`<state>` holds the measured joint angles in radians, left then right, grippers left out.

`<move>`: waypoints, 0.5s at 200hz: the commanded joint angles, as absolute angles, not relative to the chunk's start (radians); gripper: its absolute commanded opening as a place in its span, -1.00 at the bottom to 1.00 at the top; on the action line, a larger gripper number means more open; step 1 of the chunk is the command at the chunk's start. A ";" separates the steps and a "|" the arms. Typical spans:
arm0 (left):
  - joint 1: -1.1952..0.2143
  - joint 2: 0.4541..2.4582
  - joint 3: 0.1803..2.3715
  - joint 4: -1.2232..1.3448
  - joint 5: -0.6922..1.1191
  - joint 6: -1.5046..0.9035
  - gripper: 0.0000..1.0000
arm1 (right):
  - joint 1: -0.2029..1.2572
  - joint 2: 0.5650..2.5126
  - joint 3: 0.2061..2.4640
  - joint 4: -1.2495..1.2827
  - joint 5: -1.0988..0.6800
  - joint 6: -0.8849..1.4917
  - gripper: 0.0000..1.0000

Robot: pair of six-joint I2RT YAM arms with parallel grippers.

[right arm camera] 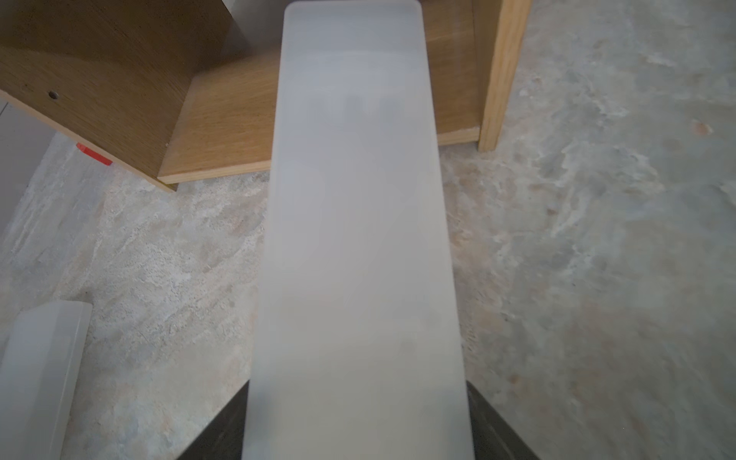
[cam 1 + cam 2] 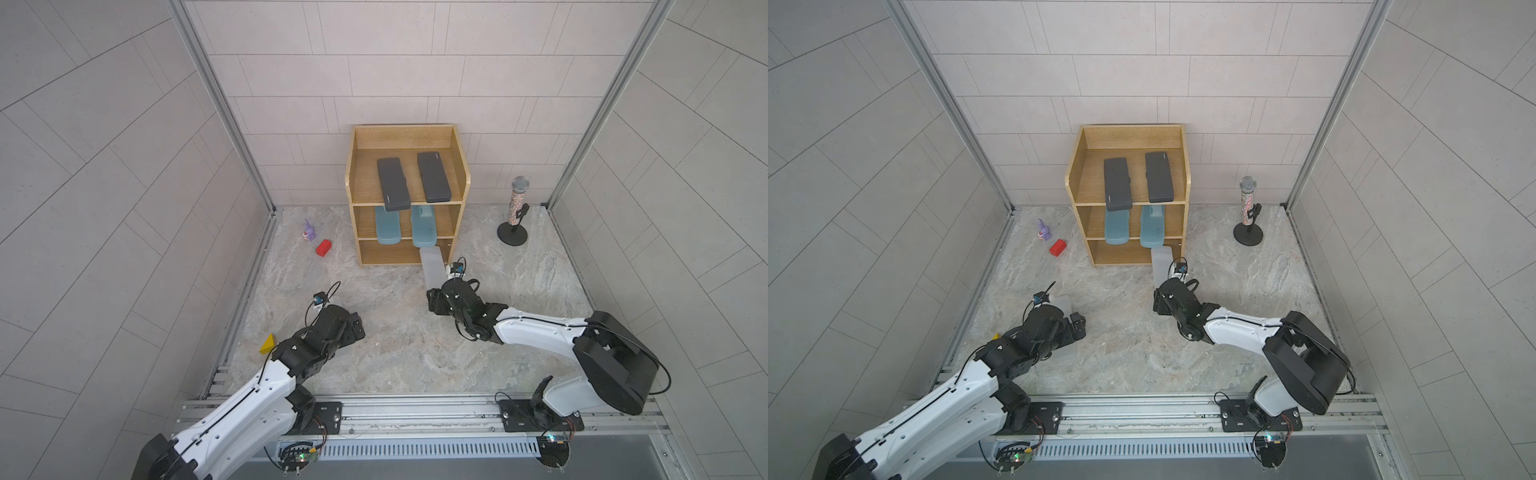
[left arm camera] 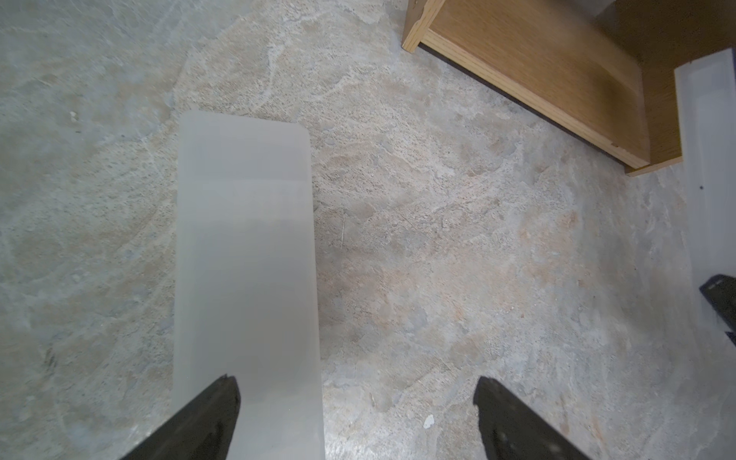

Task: Place the pencil cases on the shelf according to color
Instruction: Place the pencil case on the shelf.

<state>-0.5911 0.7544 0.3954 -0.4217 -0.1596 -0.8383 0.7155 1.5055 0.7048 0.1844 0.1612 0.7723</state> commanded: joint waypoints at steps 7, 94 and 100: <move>-0.586 0.770 0.368 -0.377 -0.154 -0.834 0.99 | 0.682 1.600 0.782 0.257 0.123 0.765 -0.12; -0.586 0.822 0.366 -0.331 -0.144 -0.815 0.99 | 0.612 1.819 0.956 0.244 0.152 0.766 -0.15; -0.583 0.827 0.368 -0.330 -0.142 -0.810 0.99 | 0.606 1.827 0.964 0.239 0.152 0.767 -0.14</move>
